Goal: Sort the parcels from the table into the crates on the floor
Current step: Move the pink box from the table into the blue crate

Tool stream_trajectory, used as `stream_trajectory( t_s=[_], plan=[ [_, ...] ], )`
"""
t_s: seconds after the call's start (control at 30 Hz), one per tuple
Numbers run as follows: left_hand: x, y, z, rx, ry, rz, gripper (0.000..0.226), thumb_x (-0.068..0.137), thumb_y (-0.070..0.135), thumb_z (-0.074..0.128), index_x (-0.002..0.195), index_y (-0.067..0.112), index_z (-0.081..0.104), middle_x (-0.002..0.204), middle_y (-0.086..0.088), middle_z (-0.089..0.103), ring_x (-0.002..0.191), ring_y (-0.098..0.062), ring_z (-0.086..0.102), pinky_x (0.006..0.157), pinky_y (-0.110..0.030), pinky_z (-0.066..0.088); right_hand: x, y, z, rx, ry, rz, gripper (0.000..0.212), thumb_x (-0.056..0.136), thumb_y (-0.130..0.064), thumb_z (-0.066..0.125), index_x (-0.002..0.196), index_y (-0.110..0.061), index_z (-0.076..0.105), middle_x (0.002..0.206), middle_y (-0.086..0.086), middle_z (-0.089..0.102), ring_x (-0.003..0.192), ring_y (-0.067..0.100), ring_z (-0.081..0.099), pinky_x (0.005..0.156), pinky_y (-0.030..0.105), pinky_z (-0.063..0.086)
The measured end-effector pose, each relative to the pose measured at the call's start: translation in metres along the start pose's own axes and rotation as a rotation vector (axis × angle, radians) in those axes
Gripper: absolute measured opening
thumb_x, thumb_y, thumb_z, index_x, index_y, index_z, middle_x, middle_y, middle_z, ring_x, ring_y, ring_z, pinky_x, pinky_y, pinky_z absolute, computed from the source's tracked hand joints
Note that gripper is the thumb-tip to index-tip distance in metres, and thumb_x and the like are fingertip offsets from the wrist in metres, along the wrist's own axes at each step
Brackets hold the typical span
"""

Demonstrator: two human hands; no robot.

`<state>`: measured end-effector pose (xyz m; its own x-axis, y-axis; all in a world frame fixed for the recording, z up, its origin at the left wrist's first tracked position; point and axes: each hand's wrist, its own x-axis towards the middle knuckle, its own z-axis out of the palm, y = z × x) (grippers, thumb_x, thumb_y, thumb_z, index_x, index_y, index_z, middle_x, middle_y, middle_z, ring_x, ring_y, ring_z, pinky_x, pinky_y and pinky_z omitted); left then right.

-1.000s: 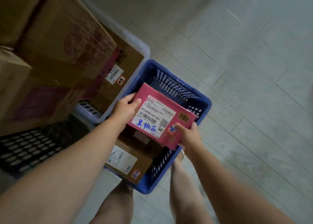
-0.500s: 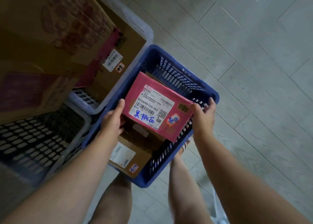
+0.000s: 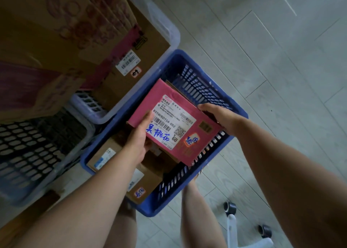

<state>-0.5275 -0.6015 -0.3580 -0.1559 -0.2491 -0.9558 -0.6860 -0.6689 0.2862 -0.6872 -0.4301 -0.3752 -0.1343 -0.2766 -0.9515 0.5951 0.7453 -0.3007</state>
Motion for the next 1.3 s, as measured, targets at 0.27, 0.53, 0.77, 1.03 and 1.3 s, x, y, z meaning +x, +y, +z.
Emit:
stream_trajectory(
  t_s=[0.27, 0.53, 0.77, 1.03, 1.3],
  plan=[
    [-0.013, -0.022, 0.011, -0.157, 0.031, -0.034, 0.084, 0.052, 0.084, 0.048, 0.116, 0.031, 0.059, 0.115, -0.006, 0.066, 0.108, -0.030, 0.058, 0.084, -0.042, 0.046, 0.013, 0.006, 0.002, 0.082, -0.048, -0.036, 0.028, 0.091, -0.048, 0.052, 0.088, -0.024, 0.064, 0.071, -0.001, 0.073, 0.063, 0.018, 0.071, 0.070, 0.034, 0.052],
    [-0.005, 0.006, 0.041, -0.188, -0.133, 0.017, 0.075, 0.050, 0.069, 0.069, 0.113, 0.029, 0.059, 0.113, -0.003, 0.069, 0.094, -0.021, 0.069, 0.075, -0.038, 0.056, 0.009, 0.003, -0.023, 0.314, -0.002, -0.036, 0.028, 0.095, -0.039, 0.050, 0.091, -0.015, 0.063, 0.066, 0.003, 0.070, 0.055, 0.019, 0.068, 0.053, 0.028, 0.057],
    [-0.001, 0.010, 0.054, -0.186, -0.100, -0.024, 0.066, 0.058, 0.062, 0.062, 0.116, 0.031, 0.057, 0.099, 0.002, 0.073, 0.096, -0.021, 0.067, 0.069, -0.035, 0.055, 0.009, -0.002, -0.022, 0.344, 0.077, -0.038, 0.029, 0.093, -0.034, 0.055, 0.113, -0.013, 0.059, 0.063, 0.000, 0.070, 0.054, 0.018, 0.067, 0.046, 0.025, 0.052],
    [-0.006, 0.001, 0.059, -0.237, -0.050, -0.074, 0.095, 0.050, 0.064, 0.064, 0.135, 0.024, 0.044, 0.119, -0.008, 0.065, 0.104, -0.028, 0.063, 0.086, -0.049, 0.051, -0.001, -0.003, -0.024, 0.346, 0.035, -0.037, 0.026, 0.094, -0.030, 0.054, 0.114, -0.014, 0.058, 0.081, 0.007, 0.070, 0.070, 0.024, 0.067, 0.060, 0.032, 0.058],
    [0.002, -0.005, 0.058, -0.253, 0.019, -0.081, 0.077, 0.070, 0.064, 0.063, 0.135, 0.028, 0.043, 0.113, -0.005, 0.067, 0.099, -0.028, 0.065, 0.080, -0.050, 0.053, -0.002, 0.012, -0.024, 0.410, 0.111, -0.100, 0.029, 0.095, -0.033, 0.053, 0.113, -0.012, 0.059, 0.087, 0.010, 0.070, 0.072, 0.023, 0.067, 0.062, 0.031, 0.056]
  ],
)
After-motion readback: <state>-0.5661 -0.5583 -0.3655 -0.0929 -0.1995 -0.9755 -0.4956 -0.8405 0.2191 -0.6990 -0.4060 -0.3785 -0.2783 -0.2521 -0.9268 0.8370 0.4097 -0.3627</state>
